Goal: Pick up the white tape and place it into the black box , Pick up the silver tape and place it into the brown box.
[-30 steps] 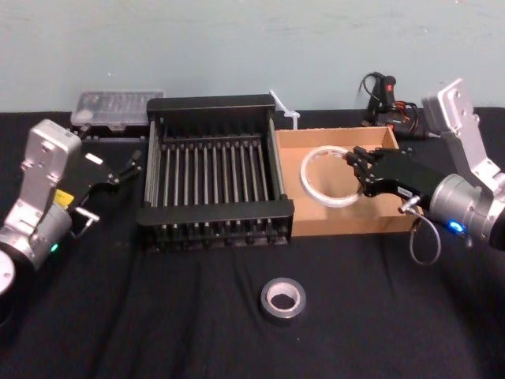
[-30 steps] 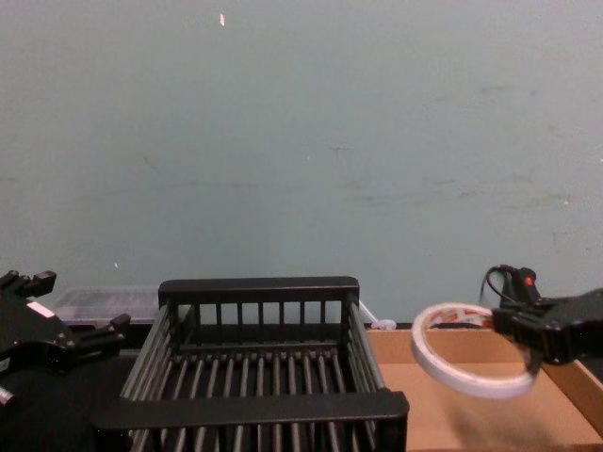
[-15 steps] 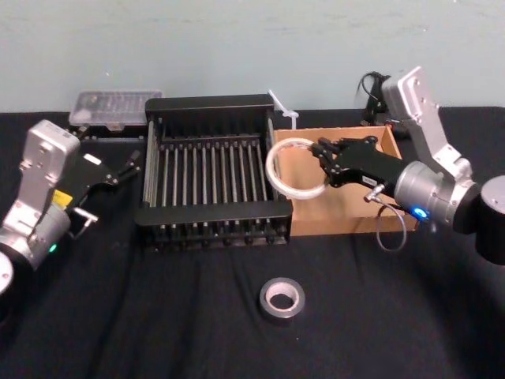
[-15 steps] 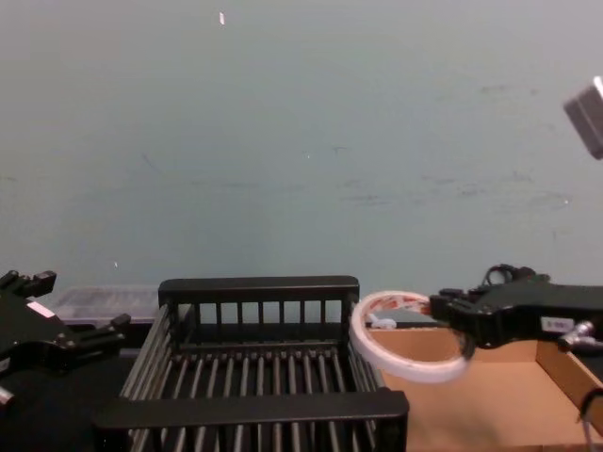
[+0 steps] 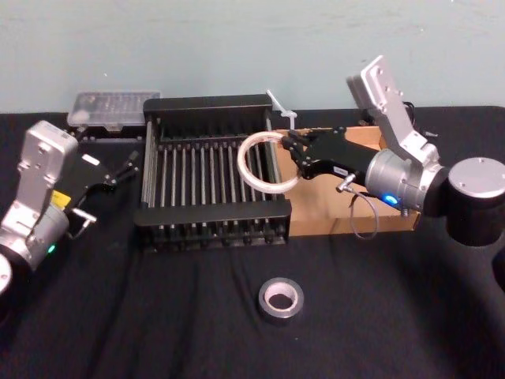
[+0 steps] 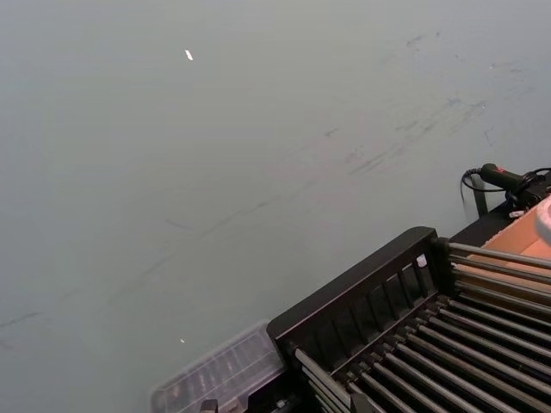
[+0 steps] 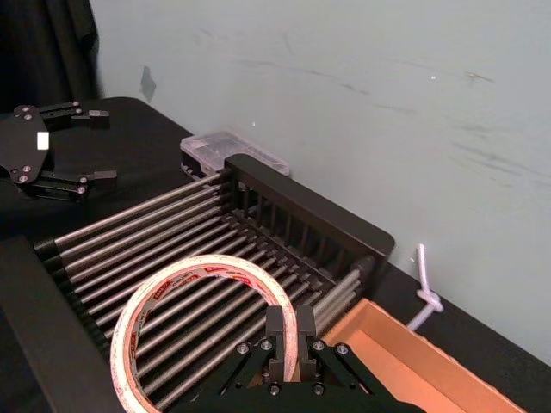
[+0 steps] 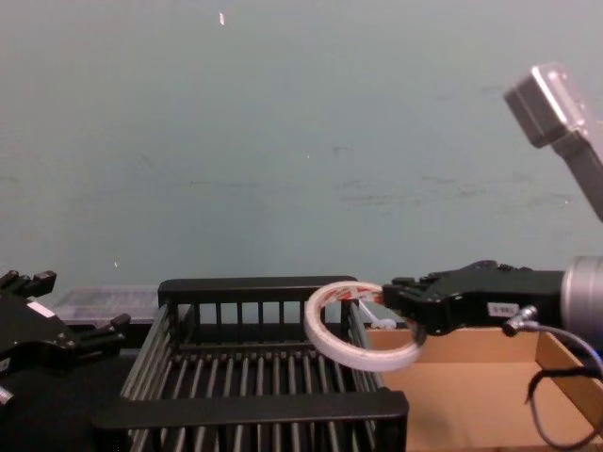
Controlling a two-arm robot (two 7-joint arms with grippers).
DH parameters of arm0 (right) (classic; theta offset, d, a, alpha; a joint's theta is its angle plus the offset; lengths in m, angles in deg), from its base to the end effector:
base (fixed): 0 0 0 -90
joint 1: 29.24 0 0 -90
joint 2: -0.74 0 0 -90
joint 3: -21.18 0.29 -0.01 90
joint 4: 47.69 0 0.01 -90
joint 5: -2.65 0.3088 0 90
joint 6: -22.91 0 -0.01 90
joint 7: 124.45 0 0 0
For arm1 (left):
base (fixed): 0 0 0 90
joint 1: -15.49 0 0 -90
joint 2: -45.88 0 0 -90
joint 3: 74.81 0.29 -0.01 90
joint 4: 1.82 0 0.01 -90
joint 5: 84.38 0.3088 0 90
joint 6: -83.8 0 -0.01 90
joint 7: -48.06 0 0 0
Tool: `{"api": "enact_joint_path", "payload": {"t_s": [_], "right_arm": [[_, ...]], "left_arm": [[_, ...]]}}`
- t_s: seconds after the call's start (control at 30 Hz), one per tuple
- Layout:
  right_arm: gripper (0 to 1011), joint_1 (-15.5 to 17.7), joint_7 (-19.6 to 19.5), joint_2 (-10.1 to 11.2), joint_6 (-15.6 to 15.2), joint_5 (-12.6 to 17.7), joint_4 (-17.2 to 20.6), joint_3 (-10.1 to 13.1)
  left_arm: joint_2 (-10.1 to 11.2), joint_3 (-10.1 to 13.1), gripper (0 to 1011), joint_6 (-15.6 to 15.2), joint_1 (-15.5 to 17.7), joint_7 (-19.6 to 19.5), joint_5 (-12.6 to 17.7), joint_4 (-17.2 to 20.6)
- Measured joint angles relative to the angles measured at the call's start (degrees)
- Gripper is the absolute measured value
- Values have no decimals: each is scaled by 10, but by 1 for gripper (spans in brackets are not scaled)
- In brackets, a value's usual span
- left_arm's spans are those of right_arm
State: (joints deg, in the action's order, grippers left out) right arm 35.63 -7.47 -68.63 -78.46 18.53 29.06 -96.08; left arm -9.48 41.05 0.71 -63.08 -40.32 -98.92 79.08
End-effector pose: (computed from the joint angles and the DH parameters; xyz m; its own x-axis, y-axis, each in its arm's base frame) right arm 0.4259 0.0045 -0.2442 0.7147 -0.6886 0.1223 0.6942 0.6772 -0.2438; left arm 0.3581 0.0827 -0.3023 0.2923 0.8803 0.3738 -0.9552 0.2874 0.0702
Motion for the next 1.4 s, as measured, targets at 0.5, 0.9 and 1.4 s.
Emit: {"api": "enact_joint_path", "payload": {"t_s": [0.5, 0.9, 1.4], "right_arm": [[93, -48, 15, -39, 16, -13, -67, -30], [93, -60, 19, -51, 25, -16, -87, -37], [207, -58, 19, -49, 23, -16, -84, -36]], "left_arm": [[0, 0, 1001, 0, 0, 0, 0, 0], [0, 0, 1001, 0, 0, 0, 0, 0], [0, 0, 1001, 0, 0, 0, 0, 0]]}}
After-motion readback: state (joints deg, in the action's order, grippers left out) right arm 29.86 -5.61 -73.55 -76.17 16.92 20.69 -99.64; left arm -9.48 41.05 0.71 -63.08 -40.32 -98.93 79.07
